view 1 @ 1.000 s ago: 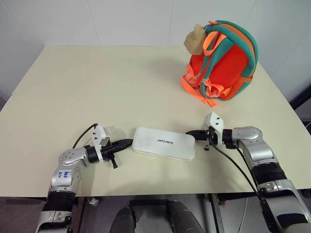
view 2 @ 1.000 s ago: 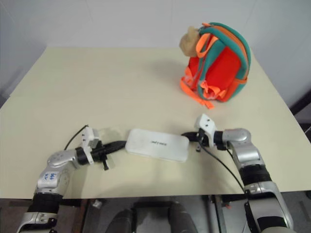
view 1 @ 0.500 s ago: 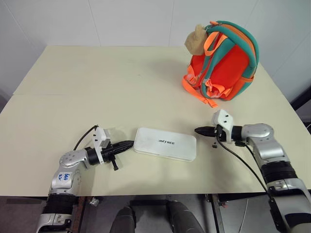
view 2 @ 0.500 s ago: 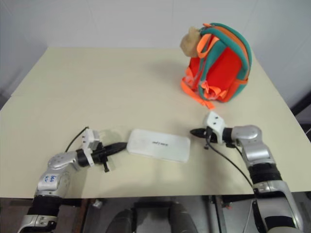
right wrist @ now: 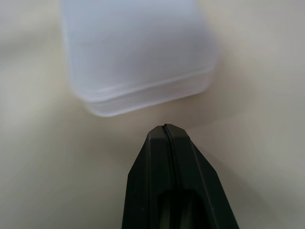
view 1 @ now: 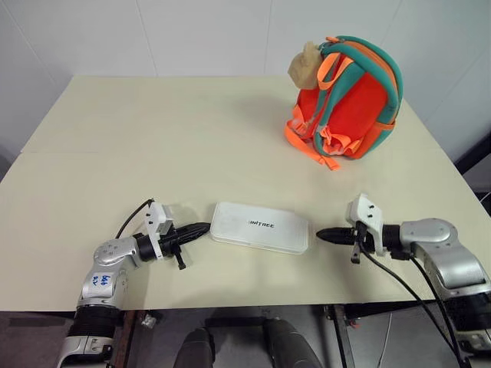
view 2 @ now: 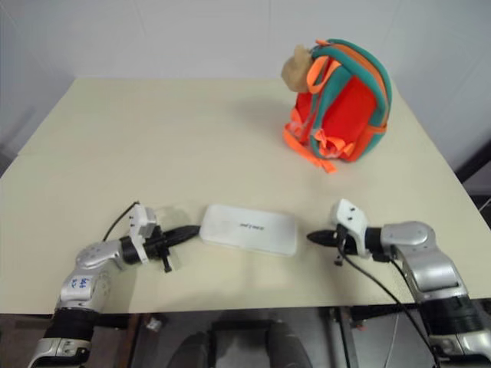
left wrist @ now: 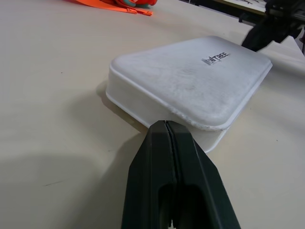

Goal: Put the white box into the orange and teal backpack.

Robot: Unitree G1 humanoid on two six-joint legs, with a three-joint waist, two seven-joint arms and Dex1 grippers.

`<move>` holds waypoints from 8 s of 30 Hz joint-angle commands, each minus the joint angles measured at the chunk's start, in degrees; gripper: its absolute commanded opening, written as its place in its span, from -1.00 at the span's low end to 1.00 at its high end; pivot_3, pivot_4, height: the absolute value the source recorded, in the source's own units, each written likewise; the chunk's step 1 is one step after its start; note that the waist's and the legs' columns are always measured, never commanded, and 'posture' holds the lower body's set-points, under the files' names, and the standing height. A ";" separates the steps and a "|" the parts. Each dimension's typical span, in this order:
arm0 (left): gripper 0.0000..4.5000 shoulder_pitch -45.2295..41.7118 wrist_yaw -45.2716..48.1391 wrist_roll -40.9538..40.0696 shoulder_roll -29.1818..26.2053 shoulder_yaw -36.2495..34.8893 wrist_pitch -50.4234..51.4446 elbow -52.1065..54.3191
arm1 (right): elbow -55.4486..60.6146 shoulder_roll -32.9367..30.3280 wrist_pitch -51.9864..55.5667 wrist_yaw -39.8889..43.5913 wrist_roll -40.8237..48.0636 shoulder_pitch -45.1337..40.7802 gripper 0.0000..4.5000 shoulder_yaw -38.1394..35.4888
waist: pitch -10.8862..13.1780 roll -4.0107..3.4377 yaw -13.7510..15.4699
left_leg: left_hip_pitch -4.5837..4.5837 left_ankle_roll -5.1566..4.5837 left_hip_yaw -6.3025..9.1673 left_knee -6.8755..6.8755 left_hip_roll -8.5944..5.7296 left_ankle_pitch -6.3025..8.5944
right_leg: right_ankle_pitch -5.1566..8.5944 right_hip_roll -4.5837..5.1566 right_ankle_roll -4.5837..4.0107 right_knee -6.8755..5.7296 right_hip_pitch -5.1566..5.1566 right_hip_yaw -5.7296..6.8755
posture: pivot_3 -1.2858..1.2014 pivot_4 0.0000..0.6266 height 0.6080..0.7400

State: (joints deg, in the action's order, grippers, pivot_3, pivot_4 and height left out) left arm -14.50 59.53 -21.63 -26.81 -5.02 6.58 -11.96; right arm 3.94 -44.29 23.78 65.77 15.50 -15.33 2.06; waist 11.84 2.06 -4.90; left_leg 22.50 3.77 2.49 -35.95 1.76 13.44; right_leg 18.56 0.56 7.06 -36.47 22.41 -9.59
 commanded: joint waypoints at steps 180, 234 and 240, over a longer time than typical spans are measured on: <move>-0.37 -2.43 -11.56 -28.61 -2.15 -13.49 60.29 13.86 | -81.23 32.85 -28.26 -47.12 -11.54 -66.06 -0.38 -13.75 | 0.15 -0.12 -4.45 | 0.73 0.23 0.23 0.42 0.01 0.04 | -0.27 0.04 0.75 -0.59 1.08 0.24 | 0.03 -0.52 1.00; -0.37 10.02 1.26 -29.93 -15.04 -22.56 42.96 16.84 | 0.79 -19.33 52.34 22.35 44.31 -23.78 -0.99 -2.97 | 0.21 -0.16 0.13 | 0.82 0.20 0.23 0.64 0.05 0.17 | 0.09 0.10 0.42 -0.33 1.23 0.50 | 0.03 -0.52 1.00; -0.37 10.90 0.68 -32.32 -13.83 -24.85 41.49 20.10 | -5.52 -21.39 44.21 26.73 37.80 -26.98 -0.99 4.27 | 0.21 -0.16 -0.01 | 0.79 0.20 0.14 0.61 0.06 0.17 | 0.08 0.08 0.43 -0.34 1.24 0.41 | 0.03 -0.52 1.00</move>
State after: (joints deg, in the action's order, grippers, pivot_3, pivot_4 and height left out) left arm -3.87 59.54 -51.28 -40.99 -27.51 49.55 4.98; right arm 0.00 -64.17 70.30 87.97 54.61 -40.86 5.67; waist 12.05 1.90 -4.91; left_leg 23.29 3.97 2.63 -35.34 1.82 13.61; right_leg 18.64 0.64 7.49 -36.81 23.65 -9.18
